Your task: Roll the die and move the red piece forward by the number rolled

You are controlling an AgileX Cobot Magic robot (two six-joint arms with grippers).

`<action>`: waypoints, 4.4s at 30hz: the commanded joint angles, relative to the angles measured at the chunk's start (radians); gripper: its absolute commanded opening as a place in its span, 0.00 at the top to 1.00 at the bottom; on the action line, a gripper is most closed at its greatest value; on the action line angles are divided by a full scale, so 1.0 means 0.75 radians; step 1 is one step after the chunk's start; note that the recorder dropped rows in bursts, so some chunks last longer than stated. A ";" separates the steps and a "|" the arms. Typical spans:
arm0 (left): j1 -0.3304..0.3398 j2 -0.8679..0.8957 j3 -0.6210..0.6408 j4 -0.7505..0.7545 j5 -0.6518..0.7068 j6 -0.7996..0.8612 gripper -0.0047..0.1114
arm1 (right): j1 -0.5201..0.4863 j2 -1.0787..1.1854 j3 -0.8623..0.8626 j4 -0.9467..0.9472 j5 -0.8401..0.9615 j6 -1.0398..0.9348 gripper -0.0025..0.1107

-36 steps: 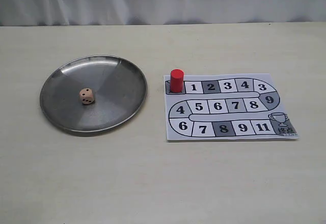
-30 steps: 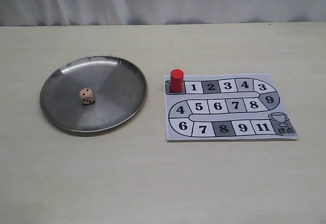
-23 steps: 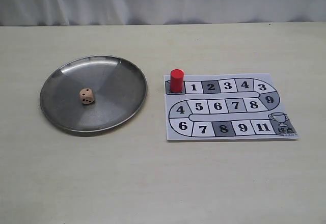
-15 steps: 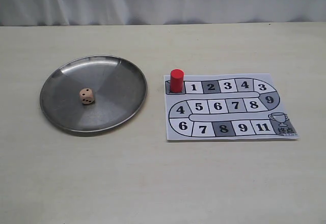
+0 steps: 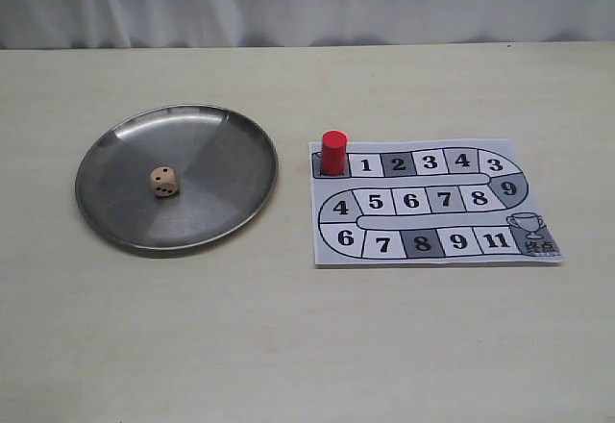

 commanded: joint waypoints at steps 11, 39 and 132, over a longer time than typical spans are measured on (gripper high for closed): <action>0.004 -0.003 0.002 -0.001 -0.012 -0.001 0.96 | -0.008 0.496 -0.096 -0.900 -0.008 0.563 0.94; 0.004 -0.003 0.002 -0.001 -0.012 -0.001 0.96 | 0.929 2.471 -1.378 -1.505 0.222 1.015 0.50; 0.004 -0.003 0.002 -0.001 -0.012 -0.001 0.96 | 0.501 2.715 -1.909 -1.120 1.164 0.421 0.33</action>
